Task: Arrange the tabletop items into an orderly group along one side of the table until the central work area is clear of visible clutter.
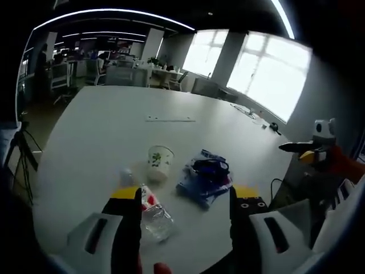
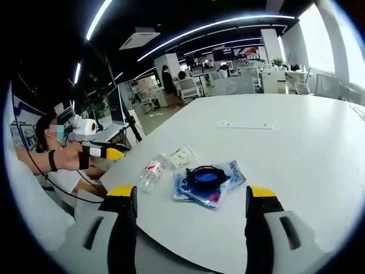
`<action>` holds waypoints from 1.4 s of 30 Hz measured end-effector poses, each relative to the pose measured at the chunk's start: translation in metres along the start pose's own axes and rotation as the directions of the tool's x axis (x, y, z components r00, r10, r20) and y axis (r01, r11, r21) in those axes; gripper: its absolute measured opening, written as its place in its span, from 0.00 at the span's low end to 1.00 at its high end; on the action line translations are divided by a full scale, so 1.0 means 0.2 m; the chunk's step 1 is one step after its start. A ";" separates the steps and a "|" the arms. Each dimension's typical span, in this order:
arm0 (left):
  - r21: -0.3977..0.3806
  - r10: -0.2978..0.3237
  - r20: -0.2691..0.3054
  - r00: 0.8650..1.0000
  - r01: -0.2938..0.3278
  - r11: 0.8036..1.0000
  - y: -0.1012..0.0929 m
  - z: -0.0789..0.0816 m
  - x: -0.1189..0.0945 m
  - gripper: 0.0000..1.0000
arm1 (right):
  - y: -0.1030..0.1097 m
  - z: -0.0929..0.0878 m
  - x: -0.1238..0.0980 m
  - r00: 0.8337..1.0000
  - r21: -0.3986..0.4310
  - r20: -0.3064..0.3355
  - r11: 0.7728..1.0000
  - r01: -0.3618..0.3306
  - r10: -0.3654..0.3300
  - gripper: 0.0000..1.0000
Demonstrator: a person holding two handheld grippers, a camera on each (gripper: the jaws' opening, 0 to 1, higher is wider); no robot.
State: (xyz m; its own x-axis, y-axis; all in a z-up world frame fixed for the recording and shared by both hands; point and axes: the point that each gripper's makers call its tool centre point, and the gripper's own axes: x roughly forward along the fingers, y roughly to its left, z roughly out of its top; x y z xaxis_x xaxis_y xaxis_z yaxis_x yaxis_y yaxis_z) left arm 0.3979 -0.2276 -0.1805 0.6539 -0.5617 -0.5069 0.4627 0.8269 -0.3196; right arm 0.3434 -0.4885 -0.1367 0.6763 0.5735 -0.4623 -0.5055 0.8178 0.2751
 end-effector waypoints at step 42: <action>-0.108 0.235 -0.310 0.921 -0.280 0.954 0.39 -0.33 0.44 0.59 | -0.11 -0.09 0.02 0.998 0.082 -0.029 0.995 0.051 -0.049 0.73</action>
State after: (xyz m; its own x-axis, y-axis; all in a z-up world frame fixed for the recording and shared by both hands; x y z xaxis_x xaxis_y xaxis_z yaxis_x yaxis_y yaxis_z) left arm 0.4522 -0.2098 -0.3022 0.5256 -0.3149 -0.7903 0.1934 0.9489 -0.2495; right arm 0.3465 -0.5052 -0.1594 0.6845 0.5315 -0.4990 -0.4250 0.8470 0.3193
